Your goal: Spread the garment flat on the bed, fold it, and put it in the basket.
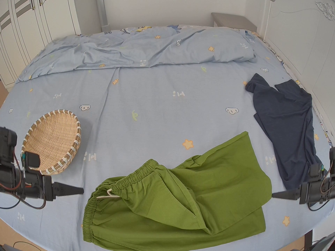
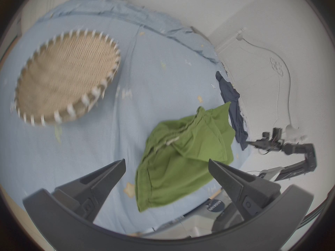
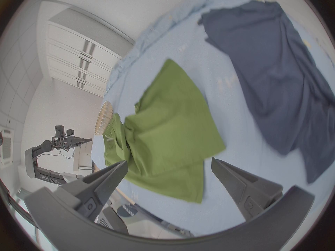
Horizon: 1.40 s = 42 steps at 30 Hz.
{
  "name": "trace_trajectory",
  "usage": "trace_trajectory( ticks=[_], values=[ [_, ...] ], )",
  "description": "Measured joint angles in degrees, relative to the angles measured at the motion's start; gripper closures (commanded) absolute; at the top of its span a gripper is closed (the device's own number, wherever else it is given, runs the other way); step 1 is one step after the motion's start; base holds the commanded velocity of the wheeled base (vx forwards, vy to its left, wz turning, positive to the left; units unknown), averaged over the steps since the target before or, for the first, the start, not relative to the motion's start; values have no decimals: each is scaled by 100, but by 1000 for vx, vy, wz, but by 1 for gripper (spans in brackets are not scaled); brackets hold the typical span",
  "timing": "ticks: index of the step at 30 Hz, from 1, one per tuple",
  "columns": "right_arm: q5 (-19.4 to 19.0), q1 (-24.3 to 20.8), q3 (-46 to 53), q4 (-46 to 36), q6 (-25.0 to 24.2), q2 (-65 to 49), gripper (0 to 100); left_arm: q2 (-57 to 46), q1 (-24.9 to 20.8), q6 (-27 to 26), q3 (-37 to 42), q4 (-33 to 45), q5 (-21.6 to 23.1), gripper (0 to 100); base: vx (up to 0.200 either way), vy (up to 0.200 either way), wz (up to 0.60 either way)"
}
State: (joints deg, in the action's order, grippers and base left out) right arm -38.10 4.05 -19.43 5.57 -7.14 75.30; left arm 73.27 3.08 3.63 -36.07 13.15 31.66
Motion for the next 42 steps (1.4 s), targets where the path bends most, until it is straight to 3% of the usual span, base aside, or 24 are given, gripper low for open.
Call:
trace_trajectory(
  ticks=[5, 10, 16, 20, 24, 31, 42],
  values=[
    [9, -48, -758, -130, -5, -204, 0, 333, -744, 41, -610, -703, -585, 0, 0, 0, 0],
    [16, -188, -1397, -158, -11, -116, 0, 1063, -1286, 35, -1037, -1626, -747, 0, 0, 0, 0],
    [35, -332, -1687, -155, -11, 88, 0, 1968, -1609, -390, -1643, -1980, -785, 0, 0, 0, 0],
    [39, -402, -1734, -148, -13, 184, 0, 2475, -1743, -786, -1938, -2081, -645, 0, 0, 0, 0],
    [35, -435, -1749, -144, -13, 247, 0, 2914, -1898, -847, -2172, -2213, -271, 0, 0, 0, 0],
    [39, -451, -1760, -130, -13, 369, 0, 3301, -2042, -853, -2238, -2303, 758, 0, 0, 0, 0],
    [41, -468, -1760, -128, -16, 527, 0, 3707, -2210, -883, -2200, -2369, 805, 0, 0, 0, 0]
  ],
)
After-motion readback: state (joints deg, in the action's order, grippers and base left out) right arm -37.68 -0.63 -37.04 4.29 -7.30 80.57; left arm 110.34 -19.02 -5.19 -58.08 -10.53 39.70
